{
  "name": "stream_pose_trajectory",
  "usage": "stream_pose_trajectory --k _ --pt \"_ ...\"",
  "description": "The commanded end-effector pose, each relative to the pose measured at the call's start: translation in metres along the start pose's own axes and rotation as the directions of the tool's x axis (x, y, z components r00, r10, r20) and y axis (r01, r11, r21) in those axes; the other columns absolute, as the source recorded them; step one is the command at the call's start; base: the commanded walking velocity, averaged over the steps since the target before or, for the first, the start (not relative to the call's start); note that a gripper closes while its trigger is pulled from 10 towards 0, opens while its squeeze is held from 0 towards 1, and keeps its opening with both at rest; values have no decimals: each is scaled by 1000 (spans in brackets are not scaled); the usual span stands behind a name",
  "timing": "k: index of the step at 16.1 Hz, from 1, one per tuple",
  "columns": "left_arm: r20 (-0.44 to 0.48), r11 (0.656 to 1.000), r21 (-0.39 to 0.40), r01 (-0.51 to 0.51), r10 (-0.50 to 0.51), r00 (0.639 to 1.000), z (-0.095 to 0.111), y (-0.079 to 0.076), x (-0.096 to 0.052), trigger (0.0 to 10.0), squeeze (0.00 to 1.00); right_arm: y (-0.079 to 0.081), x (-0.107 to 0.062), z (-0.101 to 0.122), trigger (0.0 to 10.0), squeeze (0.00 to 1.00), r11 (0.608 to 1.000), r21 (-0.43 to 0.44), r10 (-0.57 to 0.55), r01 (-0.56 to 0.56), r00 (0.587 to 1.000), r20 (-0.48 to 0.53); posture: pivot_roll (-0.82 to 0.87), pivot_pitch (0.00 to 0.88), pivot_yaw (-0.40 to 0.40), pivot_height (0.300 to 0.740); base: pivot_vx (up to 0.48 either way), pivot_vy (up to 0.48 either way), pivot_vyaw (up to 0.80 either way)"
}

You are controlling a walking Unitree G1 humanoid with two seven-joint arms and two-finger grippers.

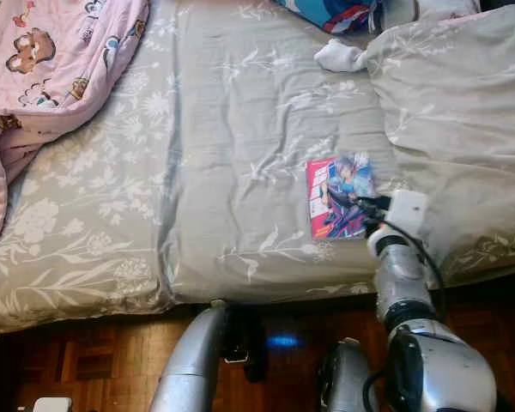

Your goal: Clean up the room

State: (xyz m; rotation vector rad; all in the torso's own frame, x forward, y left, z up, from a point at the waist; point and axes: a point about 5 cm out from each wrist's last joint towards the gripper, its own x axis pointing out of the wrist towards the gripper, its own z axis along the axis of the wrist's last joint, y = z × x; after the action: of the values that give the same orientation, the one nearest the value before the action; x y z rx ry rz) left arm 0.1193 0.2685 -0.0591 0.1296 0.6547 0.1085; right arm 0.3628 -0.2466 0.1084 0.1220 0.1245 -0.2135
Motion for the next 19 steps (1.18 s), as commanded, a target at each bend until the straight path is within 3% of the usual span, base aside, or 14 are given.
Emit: stream_pose_trajectory --k 1,2,3,6,10,12,14,19 --pt "-79 1000 -7 -13 12 997 -17 5 -10 10000 0 -11 -5 -10 10000 1000 998 -2 -60 60 998 -21 330 393 126 651 0 0 0" --pt "-80 1000 -7 -12 11 997 -17 4 -9 10000 0 -12 -5 -10 10000 871 998 -3 -69 69 997 -23 329 393 125 651 0 0 0" --pt "-83 1000 -9 -6 6 997 -16 2 -6 10000 0 -15 -8 -16 10000 0 996 -9 -86 86 996 -32 319 383 123 651 0 0 0" --pt "-82 1000 -16 -5 3 997 -10 -2 2 10000 0 -14 -15 -32 10000 0 996 -20 -91 90 994 -66 296 348 106 651 0 0 0" --pt "-92 999 -40 -1 -3 996 6 -17 24 10000 0 5 -34 -69 10000 0 998 -61 27 -34 993 -116 221 254 61 651 0 0 0" --pt "-91 998 -58 0 -5 996 14 -25 32 10000 0 3 -47 -88 10000 0 998 -47 23 -30 990 -140 189 203 43 651 0 0 0" --pt "-85 998 -70 -7 1 996 25 -32 42 10000 0 -1 -72 -122 10000 0 998 -60 16 -32 970 -242 161 155 26 676 0 0 0" --pt "10 998 -58 -26 27 1000 66 -31 62 10000 0 -10 -111 -168 10000 0 997 -21 -78 76 906 -415 146 100 45 731 0 0 0"
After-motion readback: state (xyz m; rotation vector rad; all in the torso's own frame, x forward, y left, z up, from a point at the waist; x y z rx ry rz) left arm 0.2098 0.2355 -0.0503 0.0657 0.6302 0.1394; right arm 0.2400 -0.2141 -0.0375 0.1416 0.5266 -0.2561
